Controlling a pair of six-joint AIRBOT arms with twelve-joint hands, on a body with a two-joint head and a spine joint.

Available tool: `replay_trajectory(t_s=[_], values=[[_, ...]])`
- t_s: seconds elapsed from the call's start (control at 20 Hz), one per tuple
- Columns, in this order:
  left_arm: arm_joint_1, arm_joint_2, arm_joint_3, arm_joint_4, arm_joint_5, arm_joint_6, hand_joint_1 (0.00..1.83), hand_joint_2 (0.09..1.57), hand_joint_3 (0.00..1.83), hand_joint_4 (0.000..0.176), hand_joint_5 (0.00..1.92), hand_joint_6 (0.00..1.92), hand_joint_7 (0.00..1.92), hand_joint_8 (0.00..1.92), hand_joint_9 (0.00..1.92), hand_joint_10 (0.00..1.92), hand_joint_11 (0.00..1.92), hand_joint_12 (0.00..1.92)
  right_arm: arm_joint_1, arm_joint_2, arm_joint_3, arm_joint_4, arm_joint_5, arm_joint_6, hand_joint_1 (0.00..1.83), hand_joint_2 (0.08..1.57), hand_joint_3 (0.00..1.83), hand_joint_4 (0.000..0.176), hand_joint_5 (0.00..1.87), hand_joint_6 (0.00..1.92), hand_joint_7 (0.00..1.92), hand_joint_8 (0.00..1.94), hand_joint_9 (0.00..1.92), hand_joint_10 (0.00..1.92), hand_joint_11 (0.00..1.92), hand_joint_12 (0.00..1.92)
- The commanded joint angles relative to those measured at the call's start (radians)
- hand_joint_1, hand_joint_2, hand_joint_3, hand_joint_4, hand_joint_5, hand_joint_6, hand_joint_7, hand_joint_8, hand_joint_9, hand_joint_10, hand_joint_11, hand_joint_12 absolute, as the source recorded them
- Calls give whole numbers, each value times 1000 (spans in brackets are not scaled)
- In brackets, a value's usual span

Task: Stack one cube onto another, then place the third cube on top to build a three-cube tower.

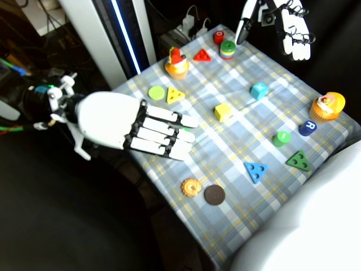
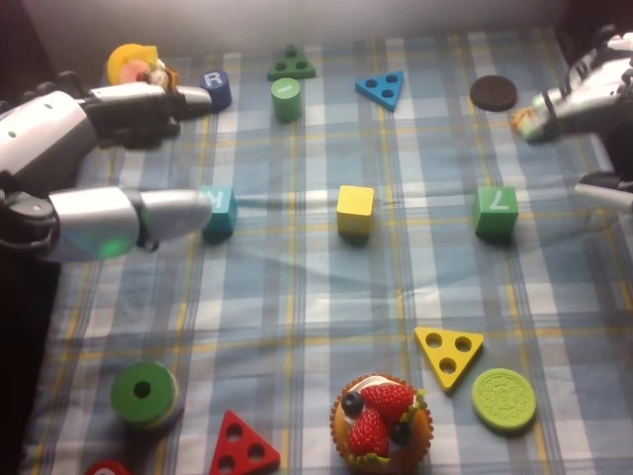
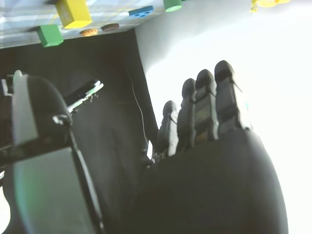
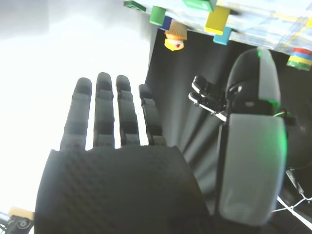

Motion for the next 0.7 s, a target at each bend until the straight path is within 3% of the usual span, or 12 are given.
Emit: replay_trajectory(t_s=[0.0,0.1,0.25,0.55,0.65], values=[[-13,-3,3,7,-107,11,542,1127,3,171,411,1,502,0,559,0,320,315,18,-2,-1,20,115,0,862,1274,3,0,815,4,693,4,644,36,201,1225],[-43,-29,2,-66,-72,213,661,1087,2,159,444,0,488,0,515,0,328,162,18,-4,-3,20,116,0,873,1274,0,0,819,3,697,3,655,31,212,1223],[-95,-91,21,-182,-2,539,694,991,0,175,427,0,507,3,561,9,381,125,18,-3,-9,11,129,4,857,1288,2,0,814,0,689,0,664,15,228,1212],[-148,-168,102,-306,105,784,704,936,0,176,393,9,448,9,461,10,308,84,19,6,-20,-25,165,32,869,1287,0,0,810,1,690,0,666,1,243,1030],[-167,-200,134,-351,138,865,683,952,0,165,413,13,468,13,480,14,325,90,19,6,-20,-32,164,34,869,1290,1,0,807,0,683,0,665,0,248,1017]])
